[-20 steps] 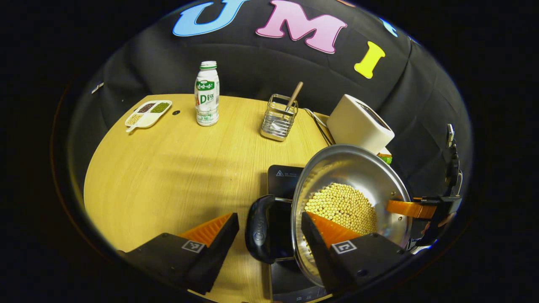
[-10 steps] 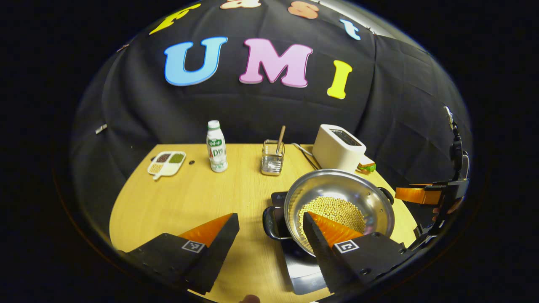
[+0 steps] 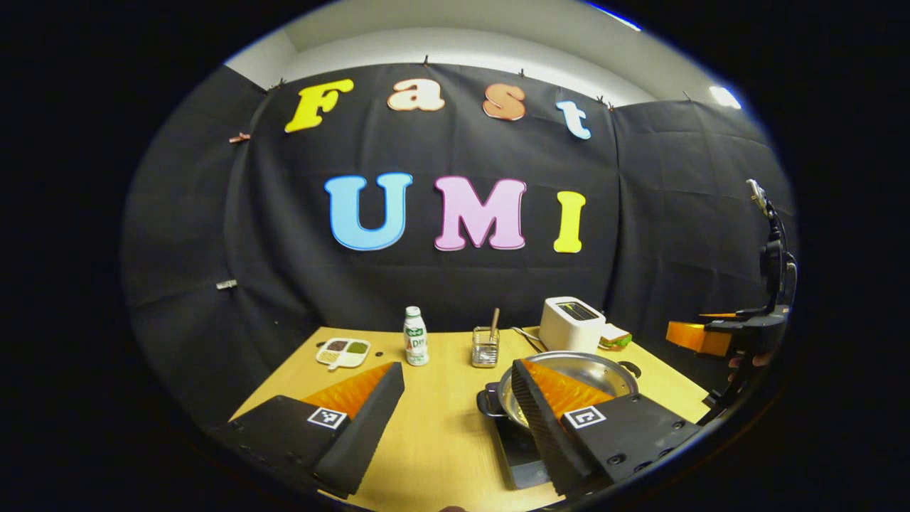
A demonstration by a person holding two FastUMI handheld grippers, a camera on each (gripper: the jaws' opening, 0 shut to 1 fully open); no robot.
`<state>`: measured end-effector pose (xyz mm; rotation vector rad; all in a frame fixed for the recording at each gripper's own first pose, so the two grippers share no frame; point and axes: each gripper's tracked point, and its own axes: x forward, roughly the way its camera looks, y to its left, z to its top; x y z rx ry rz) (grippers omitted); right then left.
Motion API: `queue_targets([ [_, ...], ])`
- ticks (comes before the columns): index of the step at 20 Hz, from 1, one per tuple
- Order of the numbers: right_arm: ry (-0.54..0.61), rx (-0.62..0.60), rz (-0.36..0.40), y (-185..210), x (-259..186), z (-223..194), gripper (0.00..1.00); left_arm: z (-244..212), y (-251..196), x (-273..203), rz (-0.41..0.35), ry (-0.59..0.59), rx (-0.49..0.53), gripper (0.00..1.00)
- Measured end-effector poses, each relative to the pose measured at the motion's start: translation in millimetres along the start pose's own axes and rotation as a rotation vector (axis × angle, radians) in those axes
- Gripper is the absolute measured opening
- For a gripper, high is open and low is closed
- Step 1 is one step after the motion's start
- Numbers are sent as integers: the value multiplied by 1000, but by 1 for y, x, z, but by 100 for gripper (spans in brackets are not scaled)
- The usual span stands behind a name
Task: First push the handle of the pot to place it horizontally, then grasp the pot with both hands and set it on the induction cooktop.
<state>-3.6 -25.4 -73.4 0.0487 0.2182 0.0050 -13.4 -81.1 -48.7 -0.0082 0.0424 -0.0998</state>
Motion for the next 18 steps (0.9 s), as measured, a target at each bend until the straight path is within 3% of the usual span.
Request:
queue_targets([
  [4,-110,-30,-31,-6,-29,-2,99,-5,17,-46,98,-77,-37,95],
  [10,-118,12,-27,-8,-70,-38,98,-30,21,-89,130,-65,-130,95],
  [18,-158,-46,13,2,-83,-25,99,-39,26,-115,182,-49,-117,95],
])
